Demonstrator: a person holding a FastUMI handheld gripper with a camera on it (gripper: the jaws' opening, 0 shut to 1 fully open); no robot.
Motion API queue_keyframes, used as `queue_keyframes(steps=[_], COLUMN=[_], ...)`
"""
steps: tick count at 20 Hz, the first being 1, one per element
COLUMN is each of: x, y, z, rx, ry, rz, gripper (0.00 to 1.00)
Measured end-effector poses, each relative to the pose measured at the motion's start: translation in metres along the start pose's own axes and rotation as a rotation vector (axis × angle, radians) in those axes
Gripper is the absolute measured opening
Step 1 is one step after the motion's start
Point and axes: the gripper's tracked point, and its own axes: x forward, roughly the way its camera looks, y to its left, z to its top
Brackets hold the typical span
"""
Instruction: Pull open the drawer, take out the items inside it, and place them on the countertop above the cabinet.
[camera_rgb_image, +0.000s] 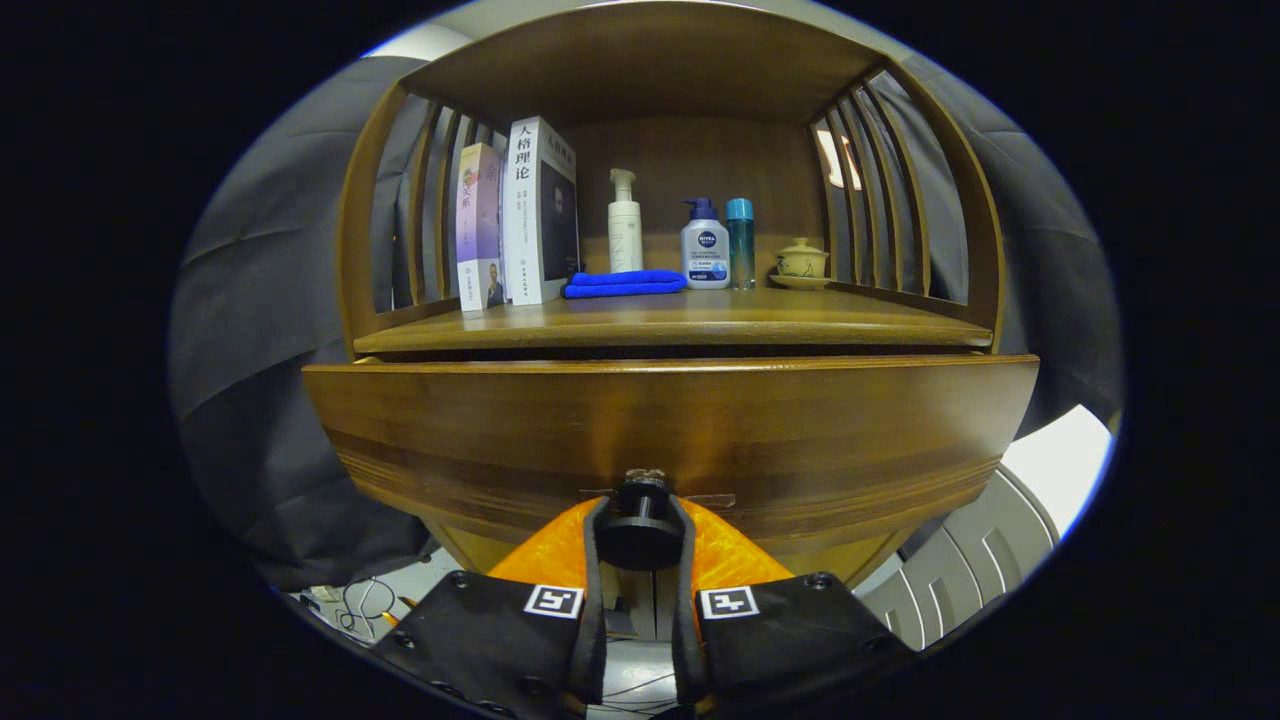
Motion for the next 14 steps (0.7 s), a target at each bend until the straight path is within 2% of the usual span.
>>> queue_keyframes(steps=[14], x=[-0.055], y=[0.007], z=[-0.018], rx=[0.008], ry=[-0.002], rz=[0.015], gripper=[0.29])
